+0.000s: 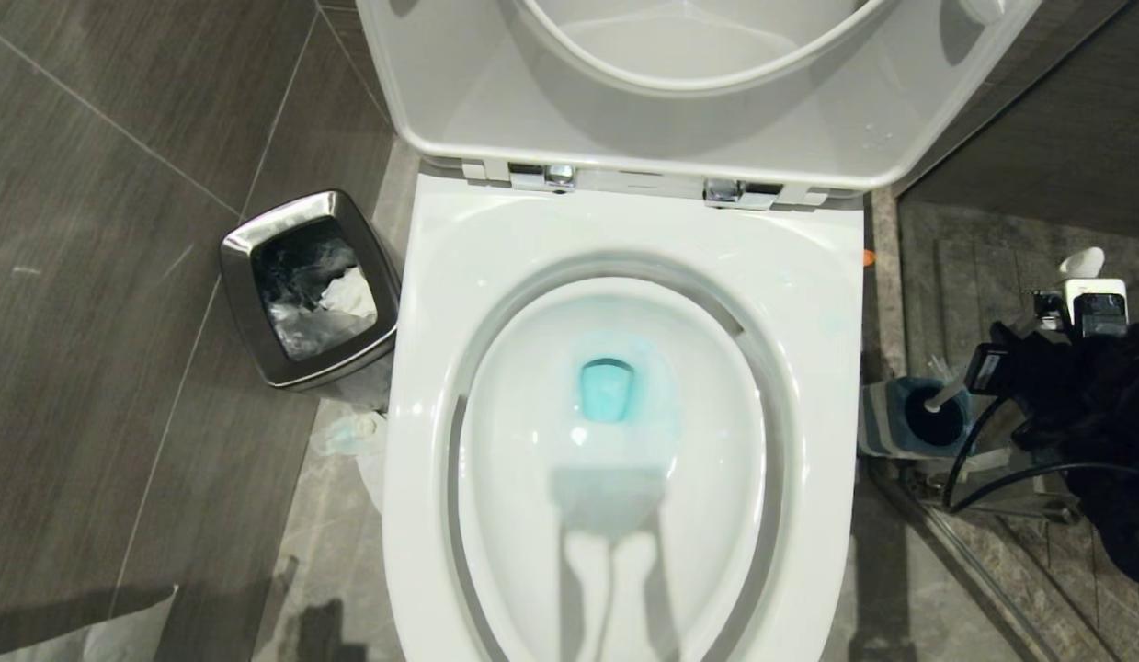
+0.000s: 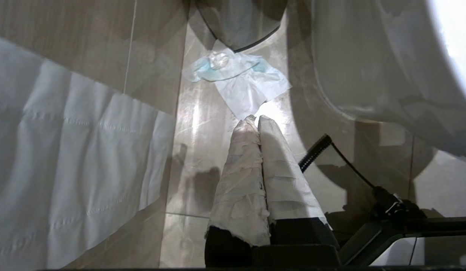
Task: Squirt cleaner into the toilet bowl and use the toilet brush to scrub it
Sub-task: Scrub the toilet bowl
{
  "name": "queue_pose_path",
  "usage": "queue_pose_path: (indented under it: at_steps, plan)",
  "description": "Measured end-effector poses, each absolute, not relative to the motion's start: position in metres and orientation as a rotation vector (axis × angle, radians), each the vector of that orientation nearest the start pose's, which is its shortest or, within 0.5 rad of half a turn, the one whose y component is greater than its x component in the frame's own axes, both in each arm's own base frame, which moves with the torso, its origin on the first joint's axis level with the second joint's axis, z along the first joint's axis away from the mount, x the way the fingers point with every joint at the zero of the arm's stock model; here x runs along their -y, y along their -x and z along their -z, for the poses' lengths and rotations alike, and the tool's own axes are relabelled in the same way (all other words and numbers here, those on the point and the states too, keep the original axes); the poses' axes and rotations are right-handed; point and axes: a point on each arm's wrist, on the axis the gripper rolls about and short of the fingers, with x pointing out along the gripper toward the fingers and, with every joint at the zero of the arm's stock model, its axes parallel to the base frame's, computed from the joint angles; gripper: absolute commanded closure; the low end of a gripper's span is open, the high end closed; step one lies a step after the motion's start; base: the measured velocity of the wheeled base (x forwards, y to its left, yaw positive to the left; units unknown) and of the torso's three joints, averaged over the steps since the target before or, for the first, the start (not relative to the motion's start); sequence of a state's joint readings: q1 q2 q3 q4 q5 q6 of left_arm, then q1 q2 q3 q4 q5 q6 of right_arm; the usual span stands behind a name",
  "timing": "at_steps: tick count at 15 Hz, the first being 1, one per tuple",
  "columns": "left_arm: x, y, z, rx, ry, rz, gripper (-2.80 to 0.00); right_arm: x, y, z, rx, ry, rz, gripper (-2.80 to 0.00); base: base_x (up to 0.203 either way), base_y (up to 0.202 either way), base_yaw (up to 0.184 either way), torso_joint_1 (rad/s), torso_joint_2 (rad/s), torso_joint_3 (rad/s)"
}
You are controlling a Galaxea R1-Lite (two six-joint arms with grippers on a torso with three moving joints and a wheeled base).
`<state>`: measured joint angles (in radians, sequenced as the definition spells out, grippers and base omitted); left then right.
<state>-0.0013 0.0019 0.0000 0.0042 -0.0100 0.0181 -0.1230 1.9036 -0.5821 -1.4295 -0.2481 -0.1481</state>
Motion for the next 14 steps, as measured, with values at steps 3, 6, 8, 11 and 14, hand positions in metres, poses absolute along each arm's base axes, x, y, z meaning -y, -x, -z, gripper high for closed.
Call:
queue_pose_path:
  at_steps: [3, 6, 8, 11, 14]
  plan:
    - [0.0, 0.023, -0.075, -0.006, -0.018, 0.012, 0.0, 0.043, -0.309, -0.146, 0.093, 0.115, 0.357, 0.0, 0.0, 0.0, 0.0, 0.0, 0.0, 0.0]
    - [0.0, 0.023, -0.075, -0.006, -0.018, 0.011, 0.0, 0.042, -0.304, -0.149, 0.101, 0.107, 0.346, 0.0, 0.0, 0.0, 0.0, 0.0, 0.0, 0.0]
    - [0.0, 0.023, -0.075, -0.006, -0.018, 0.011, 0.0, 0.042, -0.301, -0.154, 0.116, 0.105, 0.345, 0.0, 0.0, 0.0, 0.0, 0.0, 0.0, 0.0]
    - [0.0, 0.023, -0.075, -0.006, -0.018, 0.011, 0.0, 0.041, -0.295, -0.164, 0.148, 0.105, 0.339, 0.0, 0.0, 0.0, 0.0, 0.0, 0.0, 0.0]
    - [0.0, 0.023, -0.075, -0.006, -0.018, 0.011, 0.0, 0.04, -0.287, -0.177, 0.192, 0.085, 0.321, 0.0, 0.0, 0.0, 0.0, 0.0, 0.0, 0.0]
